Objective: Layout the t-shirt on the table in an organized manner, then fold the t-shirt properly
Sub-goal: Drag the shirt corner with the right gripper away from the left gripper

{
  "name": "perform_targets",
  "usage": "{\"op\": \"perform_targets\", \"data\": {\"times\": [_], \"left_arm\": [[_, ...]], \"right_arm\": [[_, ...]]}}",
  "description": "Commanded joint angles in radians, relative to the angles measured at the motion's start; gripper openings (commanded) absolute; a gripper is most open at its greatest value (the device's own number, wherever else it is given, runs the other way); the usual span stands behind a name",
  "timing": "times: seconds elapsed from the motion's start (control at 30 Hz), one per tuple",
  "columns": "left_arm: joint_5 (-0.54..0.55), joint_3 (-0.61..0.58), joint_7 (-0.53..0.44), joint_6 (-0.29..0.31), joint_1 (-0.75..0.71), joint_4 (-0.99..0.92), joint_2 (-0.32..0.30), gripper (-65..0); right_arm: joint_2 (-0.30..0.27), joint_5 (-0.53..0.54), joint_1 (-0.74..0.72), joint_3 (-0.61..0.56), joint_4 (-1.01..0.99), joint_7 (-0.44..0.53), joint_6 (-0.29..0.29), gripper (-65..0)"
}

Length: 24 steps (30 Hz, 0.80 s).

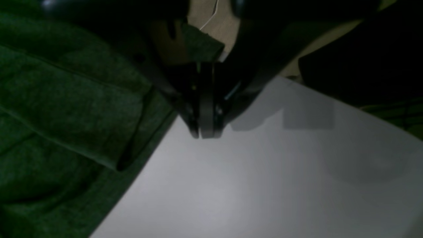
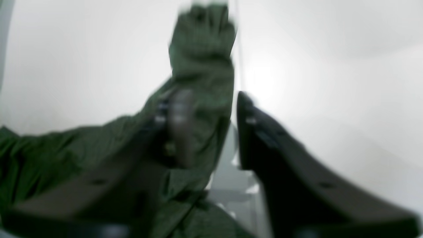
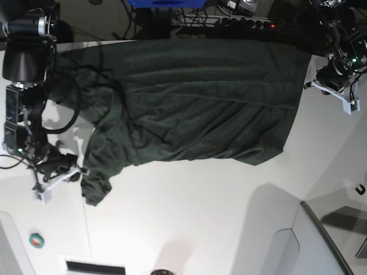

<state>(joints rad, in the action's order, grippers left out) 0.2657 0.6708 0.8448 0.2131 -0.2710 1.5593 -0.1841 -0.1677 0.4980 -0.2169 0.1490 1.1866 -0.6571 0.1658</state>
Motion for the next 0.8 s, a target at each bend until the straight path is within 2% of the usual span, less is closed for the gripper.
{"op": "perform_targets", "data": {"times": [0.0, 0.03, 0.17, 0.33, 0.5, 0.57, 0.77], "left_arm": [[0.004, 0.005, -0.017, 0.001, 0.005, 0.016, -0.016, -65.0], [0.004, 0.005, -0.017, 0.001, 0.005, 0.017, -0.016, -65.0], [0.004, 0.005, -0.017, 0.001, 0.005, 0.017, -0.016, -65.0], [0.004, 0.005, -0.017, 0.001, 0.003, 0.017, -0.016, -65.0], [0.004, 0.005, -0.017, 0.001, 0.003, 0.017, -0.016, -65.0], [0.004, 0.007, -0.017, 0.001, 0.003, 0.017, -0.016, -65.0], [0.004, 0.007, -0.017, 0.001, 0.005, 0.017, -0.033, -65.0]], "right_arm": [[-0.01, 0.008, -0.032, 0.001, -0.01, 0.016, 0.007, -59.7], [-0.01, 0.008, -0.045, -0.001, -0.038, 0.015, 0.021, -65.0], [-0.013, 0.008, -0.082, -0.099, -0.156, -0.01, 0.107, -63.0], [-0.006, 0.008, -0.08, -0.2, -0.176, -0.025, 0.108, -64.1], [-0.005, 0.008, -0.118, -0.225, -0.281, -0.019, 0.107, -64.1], [-0.005, 0.008, -0.158, -0.225, -0.374, 0.02, 0.107, -63.9], [-0.014, 0.006, -0.276, -0.237, -0.629, 0.224, 0.107, -63.6]]}}
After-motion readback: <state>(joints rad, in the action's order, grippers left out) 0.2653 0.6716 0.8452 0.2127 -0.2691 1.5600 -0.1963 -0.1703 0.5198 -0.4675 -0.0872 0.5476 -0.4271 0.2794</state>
